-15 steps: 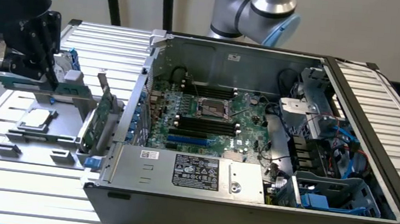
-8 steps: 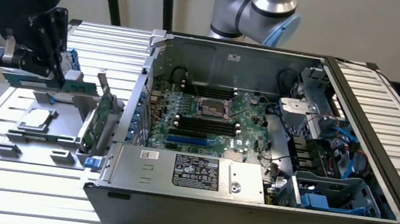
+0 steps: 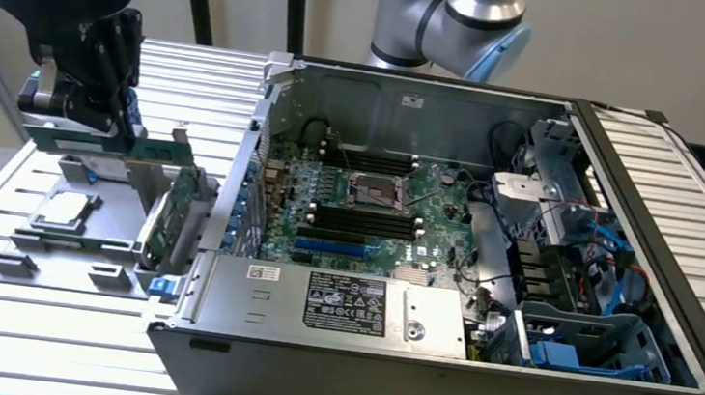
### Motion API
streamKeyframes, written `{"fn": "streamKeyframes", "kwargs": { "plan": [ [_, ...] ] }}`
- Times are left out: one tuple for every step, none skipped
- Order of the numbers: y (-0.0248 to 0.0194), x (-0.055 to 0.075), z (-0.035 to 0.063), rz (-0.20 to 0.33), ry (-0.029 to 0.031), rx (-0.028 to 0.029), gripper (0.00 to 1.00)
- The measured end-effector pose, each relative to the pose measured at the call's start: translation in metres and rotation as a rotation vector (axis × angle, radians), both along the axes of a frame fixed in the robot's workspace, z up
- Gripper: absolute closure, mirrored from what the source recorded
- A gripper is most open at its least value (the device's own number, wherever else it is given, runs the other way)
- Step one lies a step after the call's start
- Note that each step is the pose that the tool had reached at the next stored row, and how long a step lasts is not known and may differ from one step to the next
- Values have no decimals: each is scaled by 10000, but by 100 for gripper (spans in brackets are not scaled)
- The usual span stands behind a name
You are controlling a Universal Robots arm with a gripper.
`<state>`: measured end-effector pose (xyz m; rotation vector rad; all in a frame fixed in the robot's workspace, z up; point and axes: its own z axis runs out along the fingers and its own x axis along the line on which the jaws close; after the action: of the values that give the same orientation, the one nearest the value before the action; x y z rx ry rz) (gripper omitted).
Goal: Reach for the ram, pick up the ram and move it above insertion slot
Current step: 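Pick up the ram and move it above insertion slot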
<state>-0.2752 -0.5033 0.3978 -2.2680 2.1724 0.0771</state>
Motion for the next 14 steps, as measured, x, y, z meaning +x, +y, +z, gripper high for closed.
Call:
{"fn": "streamKeyframes", "kwargs": {
  "plan": [
    [0, 18, 7, 17, 0, 0, 87],
    [0, 35, 13, 31, 0, 0, 87],
    [0, 51, 17, 46, -3, 0, 87],
    [0, 70, 22, 61, -3, 0, 87],
    [0, 89, 25, 73, -3, -1, 87],
    [0, 111, 28, 84, -3, -1, 87],
    [0, 132, 30, 93, -4, 0, 87],
    [0, 160, 34, 99, -3, -1, 87],
    [0, 184, 36, 103, -3, -1, 87],
    [0, 213, 39, 108, -3, -1, 87],
    [0, 246, 43, 111, -4, 0, 87],
    [0, 278, 48, 113, -3, -1, 87],
    [0, 312, 53, 115, -3, -1, 87],
    [0, 348, 57, 118, -4, 0, 87]
  ]
}}
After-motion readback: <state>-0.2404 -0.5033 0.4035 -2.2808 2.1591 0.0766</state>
